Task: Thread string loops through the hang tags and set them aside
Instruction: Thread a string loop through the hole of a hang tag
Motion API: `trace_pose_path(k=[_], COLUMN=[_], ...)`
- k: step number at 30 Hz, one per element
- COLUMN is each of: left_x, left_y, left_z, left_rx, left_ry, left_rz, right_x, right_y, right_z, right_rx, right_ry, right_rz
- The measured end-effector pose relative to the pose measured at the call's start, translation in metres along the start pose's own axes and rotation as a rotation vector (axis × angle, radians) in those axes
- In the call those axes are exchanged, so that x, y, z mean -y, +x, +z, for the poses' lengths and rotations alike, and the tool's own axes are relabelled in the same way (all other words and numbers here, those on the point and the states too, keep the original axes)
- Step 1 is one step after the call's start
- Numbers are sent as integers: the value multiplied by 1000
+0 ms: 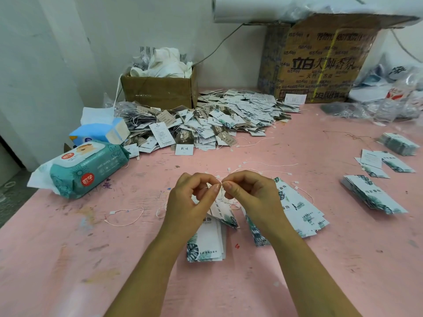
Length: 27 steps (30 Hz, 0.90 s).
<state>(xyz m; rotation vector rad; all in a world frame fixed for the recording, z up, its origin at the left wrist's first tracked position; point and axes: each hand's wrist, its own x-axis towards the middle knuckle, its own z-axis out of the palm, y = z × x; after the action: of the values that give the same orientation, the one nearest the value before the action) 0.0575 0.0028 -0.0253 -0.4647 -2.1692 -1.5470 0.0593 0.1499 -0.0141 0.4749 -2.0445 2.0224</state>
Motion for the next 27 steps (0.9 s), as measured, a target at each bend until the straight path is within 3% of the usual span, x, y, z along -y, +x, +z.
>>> trace_pose_path(k=[14,27], left_x=[0,-2], left_y=[-1,0], left_z=[3,6], left_rx=[5,13], left_ry=[-138,-219], left_rz=[-113,-148], right_x=[2,2], right_y=[-2,-4], right_z=[6,8], right_rx=[-52,-92], right_ry=[180,161], right_rz=[80,80])
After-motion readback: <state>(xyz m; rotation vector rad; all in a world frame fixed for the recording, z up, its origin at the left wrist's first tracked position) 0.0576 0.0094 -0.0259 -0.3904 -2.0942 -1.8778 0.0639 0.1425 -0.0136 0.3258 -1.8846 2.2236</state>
